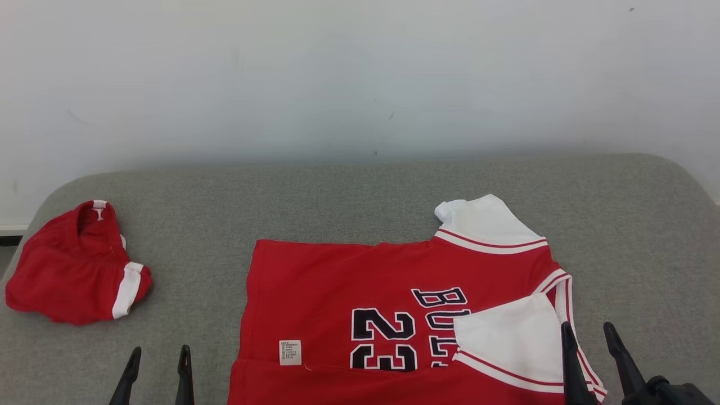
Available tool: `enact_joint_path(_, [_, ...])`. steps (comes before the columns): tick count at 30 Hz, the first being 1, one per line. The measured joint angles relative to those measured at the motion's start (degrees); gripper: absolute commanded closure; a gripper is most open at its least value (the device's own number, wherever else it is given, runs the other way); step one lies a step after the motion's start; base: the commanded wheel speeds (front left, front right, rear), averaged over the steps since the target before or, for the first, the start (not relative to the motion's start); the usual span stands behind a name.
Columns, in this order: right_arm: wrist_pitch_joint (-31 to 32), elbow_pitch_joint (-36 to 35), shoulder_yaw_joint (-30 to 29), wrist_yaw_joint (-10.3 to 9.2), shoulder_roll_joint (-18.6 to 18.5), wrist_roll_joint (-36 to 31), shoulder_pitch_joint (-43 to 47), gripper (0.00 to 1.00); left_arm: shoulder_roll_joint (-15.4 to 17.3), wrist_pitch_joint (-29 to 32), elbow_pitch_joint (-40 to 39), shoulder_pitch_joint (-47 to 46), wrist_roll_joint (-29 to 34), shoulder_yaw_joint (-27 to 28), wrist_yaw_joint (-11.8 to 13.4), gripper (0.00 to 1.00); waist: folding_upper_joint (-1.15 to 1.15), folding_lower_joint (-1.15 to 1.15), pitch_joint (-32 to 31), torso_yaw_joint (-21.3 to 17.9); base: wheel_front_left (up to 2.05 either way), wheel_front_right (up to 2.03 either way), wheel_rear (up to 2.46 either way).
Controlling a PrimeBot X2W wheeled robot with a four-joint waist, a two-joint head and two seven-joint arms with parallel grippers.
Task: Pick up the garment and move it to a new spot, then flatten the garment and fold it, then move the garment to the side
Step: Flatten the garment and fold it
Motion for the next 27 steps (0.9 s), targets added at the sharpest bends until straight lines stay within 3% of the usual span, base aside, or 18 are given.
enact_joint_path(14, [0.1, 4.1, 1.4, 0.0, -0.9, -1.3, -2.4, 0.0, -0.6, 0.0, 3.2, -0.8, 1.4, 0.9, -2.1, 0.0, 0.0, 0.0, 0.4, -0.1, 0.0, 0.0, 0.0])
enact_joint_path(20, [2.2, 8.0, 0.9, 0.0, -3.1, -0.9, -8.6, 0.0, 1.4, 0.0, 5.9, -8.0, 1.1, -0.2, -3.5, 0.0, 0.01, 0.0, 1.5, -0.1, 0.0, 0.0, 0.0])
enact_joint_path(27, [6.3, 13.3, 1.8, 0.0, -6.5, -0.1, -19.3, 0.0, 4.8, 3.3, 12.6, -20.8, -2.8, -5.3, -4.1, 0.0, 0.0, 0.0, 4.4, -0.1, 0.0, 0.0, 0.0])
